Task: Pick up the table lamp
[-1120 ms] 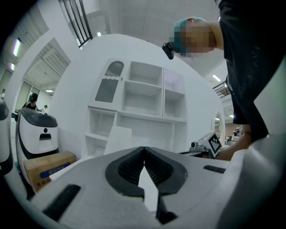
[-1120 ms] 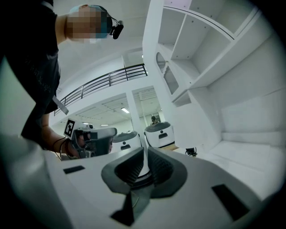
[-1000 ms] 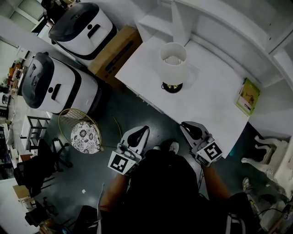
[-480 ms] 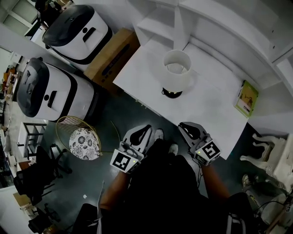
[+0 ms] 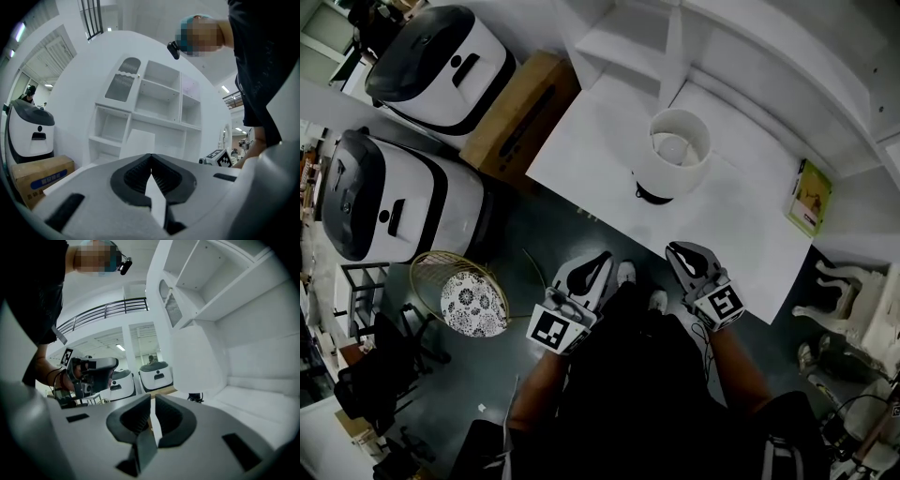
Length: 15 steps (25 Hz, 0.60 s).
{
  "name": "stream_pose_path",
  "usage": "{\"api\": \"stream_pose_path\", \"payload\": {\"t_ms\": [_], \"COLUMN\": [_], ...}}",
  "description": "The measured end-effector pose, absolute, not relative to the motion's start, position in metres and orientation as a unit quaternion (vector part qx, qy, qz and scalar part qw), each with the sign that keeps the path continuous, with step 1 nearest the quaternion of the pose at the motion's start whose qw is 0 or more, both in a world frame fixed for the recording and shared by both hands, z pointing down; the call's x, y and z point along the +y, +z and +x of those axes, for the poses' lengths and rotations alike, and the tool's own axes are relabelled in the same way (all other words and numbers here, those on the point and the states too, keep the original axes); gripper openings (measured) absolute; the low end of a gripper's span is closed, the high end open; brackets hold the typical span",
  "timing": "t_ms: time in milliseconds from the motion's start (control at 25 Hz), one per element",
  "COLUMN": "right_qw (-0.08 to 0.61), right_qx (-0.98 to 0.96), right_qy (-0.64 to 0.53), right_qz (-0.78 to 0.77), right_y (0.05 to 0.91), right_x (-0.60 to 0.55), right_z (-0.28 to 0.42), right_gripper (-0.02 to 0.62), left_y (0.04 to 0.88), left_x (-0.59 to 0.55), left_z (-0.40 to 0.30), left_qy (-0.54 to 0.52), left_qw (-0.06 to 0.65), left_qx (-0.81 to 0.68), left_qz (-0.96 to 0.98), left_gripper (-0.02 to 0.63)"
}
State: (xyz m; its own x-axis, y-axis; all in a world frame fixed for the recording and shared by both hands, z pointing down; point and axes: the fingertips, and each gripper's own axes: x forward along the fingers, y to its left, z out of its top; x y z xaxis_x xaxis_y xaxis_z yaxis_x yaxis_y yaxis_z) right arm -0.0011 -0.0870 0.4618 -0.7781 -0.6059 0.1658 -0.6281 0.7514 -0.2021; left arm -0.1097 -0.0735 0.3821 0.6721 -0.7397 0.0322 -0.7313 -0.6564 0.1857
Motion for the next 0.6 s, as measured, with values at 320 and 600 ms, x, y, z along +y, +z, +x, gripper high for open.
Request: {"api": "stream_pose_path", "payload": {"t_ms": [320,600], "right_qw": [0.062,0.079], "right_qx": [-0.922,-0.910], "right_qy": [0.112,0.090], "right_qz": [0.366,0.397], "right_y": [0.485,0.500], "right_x": [-0.115,-0.145], "right_z": [-0.007,0.000], "right_gripper": [0.046,0.046], "left_y": [0.410,0.427], "left_x": [-0.091,-0.105], "left_z": [-0.131,-0.120], "left_qy": [0.009,0.008], "left_qw": [0.087,0.104], "left_qx": [-0.369,-0.339], "left_qz": [0.925,0.935], "left_gripper": [0.018,0.018]}}
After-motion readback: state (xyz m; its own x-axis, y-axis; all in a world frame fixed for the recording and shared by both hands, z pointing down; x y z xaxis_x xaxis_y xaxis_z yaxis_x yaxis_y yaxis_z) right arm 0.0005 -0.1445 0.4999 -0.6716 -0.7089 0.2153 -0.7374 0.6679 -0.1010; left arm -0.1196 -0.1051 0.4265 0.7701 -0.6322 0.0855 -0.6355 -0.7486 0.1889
